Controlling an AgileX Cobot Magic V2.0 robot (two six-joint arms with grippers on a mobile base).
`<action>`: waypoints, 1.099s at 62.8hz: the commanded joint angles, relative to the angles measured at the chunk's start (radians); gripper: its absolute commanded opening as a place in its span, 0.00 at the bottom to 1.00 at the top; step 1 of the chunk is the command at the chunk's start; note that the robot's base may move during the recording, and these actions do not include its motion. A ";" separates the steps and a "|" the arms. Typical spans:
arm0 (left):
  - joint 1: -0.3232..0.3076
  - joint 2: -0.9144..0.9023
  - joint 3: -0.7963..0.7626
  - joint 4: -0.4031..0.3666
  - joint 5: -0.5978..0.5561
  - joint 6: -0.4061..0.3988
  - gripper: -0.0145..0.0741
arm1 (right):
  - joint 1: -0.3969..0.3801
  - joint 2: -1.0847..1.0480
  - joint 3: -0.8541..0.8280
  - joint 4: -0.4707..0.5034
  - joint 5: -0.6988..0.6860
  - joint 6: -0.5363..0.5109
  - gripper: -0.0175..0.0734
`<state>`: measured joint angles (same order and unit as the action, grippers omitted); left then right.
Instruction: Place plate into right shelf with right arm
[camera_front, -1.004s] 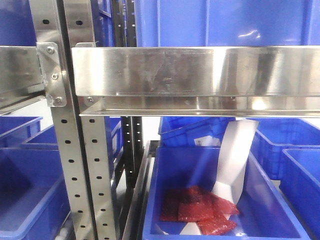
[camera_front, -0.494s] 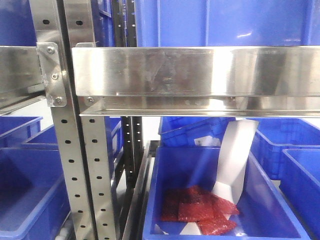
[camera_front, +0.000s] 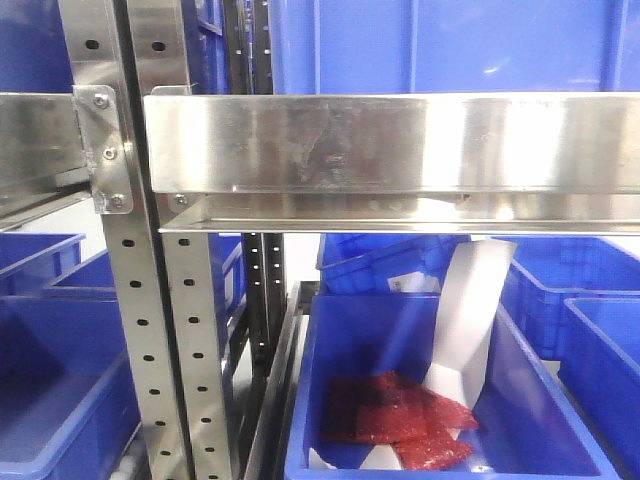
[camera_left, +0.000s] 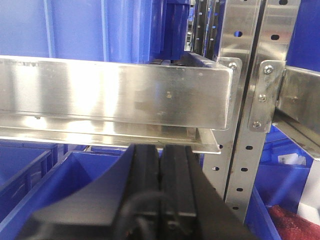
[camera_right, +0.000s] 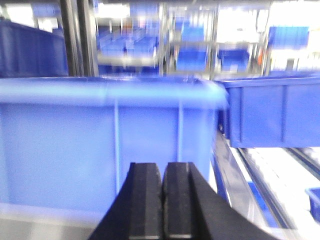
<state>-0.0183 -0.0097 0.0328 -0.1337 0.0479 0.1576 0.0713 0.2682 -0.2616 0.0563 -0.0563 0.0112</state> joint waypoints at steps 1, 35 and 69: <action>-0.002 -0.010 0.010 -0.008 -0.090 -0.007 0.02 | -0.006 -0.112 0.038 -0.012 -0.034 -0.002 0.25; -0.002 -0.010 0.010 -0.008 -0.090 -0.007 0.02 | -0.006 -0.271 0.117 -0.012 -0.001 -0.002 0.25; -0.002 -0.010 0.010 -0.008 -0.090 -0.007 0.02 | -0.006 -0.272 0.244 -0.010 -0.093 -0.002 0.25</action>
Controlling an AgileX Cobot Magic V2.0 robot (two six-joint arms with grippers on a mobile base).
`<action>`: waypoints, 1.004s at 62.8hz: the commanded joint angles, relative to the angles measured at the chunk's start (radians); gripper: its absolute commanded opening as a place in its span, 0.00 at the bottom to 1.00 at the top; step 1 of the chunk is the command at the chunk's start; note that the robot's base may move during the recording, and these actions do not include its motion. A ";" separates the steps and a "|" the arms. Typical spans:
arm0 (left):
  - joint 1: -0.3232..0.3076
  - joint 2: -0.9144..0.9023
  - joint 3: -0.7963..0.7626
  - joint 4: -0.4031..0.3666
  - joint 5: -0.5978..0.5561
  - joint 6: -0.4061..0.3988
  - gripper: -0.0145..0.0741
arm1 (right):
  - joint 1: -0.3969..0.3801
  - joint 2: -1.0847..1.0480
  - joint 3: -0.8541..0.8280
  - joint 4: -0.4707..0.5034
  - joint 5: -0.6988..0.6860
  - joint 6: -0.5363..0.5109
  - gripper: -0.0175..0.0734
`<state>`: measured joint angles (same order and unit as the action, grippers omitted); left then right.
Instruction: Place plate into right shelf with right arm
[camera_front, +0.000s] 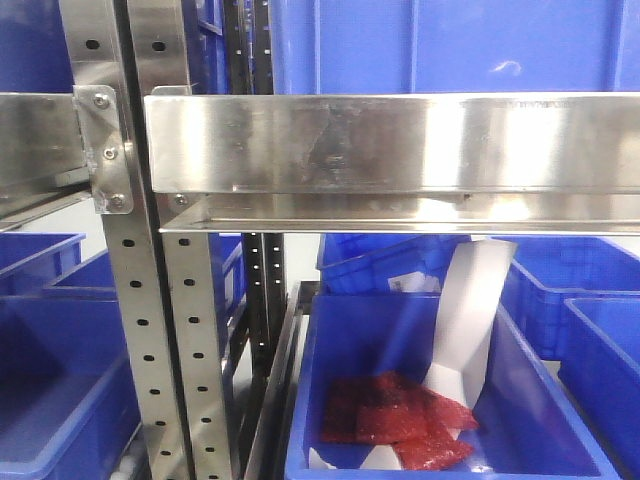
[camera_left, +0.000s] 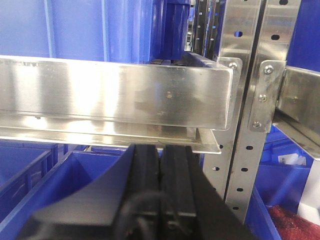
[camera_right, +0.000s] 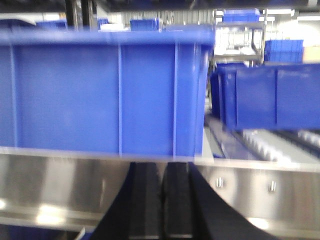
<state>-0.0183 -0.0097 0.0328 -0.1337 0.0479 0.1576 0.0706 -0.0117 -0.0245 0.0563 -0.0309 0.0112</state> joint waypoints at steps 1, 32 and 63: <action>-0.002 -0.010 0.010 -0.008 -0.090 -0.007 0.02 | -0.005 0.008 0.014 -0.010 -0.120 -0.002 0.25; -0.002 -0.010 0.010 -0.008 -0.090 -0.007 0.02 | -0.004 0.008 0.038 -0.010 -0.068 -0.002 0.25; -0.002 -0.010 0.010 -0.008 -0.090 -0.007 0.02 | -0.004 0.008 0.038 -0.010 -0.067 -0.002 0.25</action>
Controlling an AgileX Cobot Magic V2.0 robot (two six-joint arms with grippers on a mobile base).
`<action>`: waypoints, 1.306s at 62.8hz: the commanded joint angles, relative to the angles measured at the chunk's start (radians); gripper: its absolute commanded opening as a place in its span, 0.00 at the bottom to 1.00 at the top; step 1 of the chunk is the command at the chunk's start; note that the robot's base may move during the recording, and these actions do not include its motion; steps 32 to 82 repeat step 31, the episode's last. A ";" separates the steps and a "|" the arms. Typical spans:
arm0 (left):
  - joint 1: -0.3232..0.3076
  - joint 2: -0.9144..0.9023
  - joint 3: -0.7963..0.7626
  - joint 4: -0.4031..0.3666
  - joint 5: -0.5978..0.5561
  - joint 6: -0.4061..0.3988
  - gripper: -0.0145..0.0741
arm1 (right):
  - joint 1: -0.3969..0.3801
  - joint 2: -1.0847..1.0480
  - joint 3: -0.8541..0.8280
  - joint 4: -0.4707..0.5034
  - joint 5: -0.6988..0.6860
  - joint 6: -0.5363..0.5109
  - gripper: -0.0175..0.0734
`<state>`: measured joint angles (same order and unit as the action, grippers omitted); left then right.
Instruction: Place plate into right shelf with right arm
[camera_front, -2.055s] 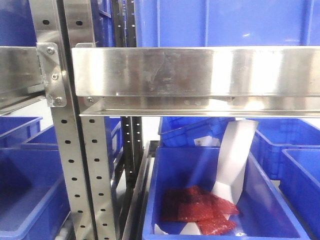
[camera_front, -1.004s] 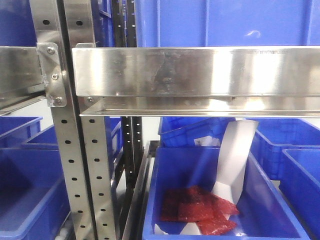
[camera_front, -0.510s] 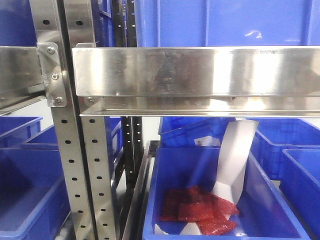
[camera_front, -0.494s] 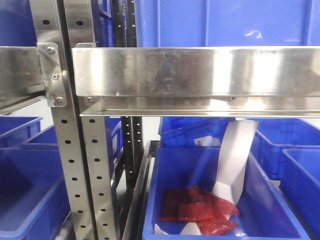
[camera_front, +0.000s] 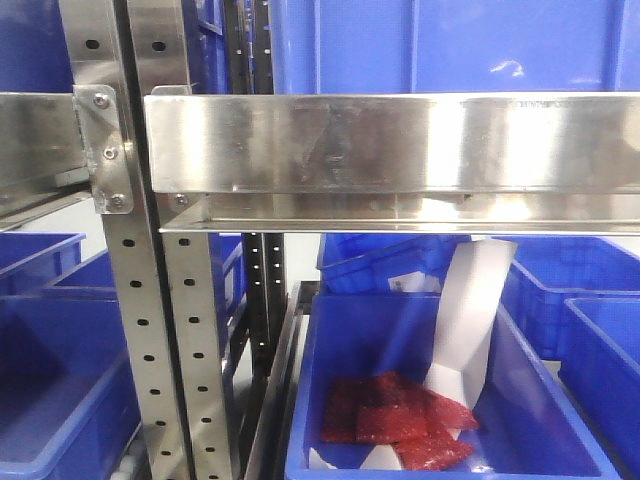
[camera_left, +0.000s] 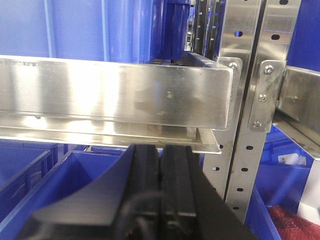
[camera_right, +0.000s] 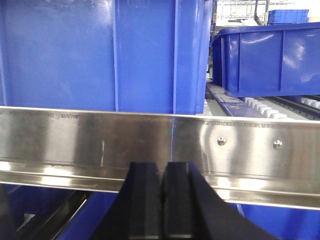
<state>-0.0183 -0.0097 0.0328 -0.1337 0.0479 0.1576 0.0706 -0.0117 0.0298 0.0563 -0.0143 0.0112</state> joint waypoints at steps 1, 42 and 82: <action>-0.002 -0.010 0.010 -0.008 -0.090 -0.007 0.02 | -0.004 0.008 -0.016 -0.010 -0.083 -0.002 0.25; -0.002 -0.010 0.010 -0.008 -0.090 -0.007 0.02 | -0.004 0.008 -0.016 -0.010 -0.083 -0.002 0.25; -0.002 -0.010 0.010 -0.008 -0.090 -0.007 0.02 | -0.004 0.008 -0.016 -0.010 -0.083 -0.002 0.25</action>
